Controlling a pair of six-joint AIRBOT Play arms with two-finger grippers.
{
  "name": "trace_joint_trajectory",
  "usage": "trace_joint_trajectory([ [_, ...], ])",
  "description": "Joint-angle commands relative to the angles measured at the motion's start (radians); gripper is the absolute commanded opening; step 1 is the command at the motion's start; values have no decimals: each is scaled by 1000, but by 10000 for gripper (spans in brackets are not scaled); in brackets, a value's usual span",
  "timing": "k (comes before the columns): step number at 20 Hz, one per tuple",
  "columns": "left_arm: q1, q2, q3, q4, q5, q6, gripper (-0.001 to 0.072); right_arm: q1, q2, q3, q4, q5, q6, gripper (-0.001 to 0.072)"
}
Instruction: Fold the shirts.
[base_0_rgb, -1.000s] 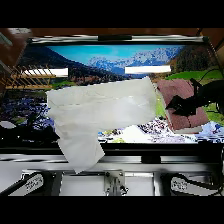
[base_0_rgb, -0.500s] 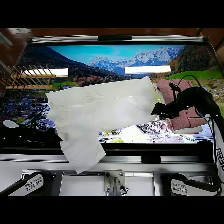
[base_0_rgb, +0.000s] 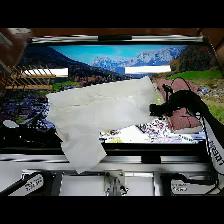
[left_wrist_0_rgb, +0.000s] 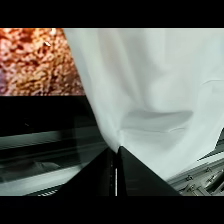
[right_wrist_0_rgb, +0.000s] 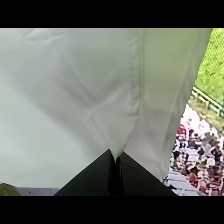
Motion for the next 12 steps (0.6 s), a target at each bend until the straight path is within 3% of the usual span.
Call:
trace_joint_trajectory([
  [1,0,1,0,0,-1,-2,34,-1,-10,7,25,35,-23,48],
  [6,0,1,0,0,-2,-2,34,-1,-10,9,26,143,66,47],
  [12,0,1,0,1,-1,3,33,-51,-10,9,25,166,143,47],
])
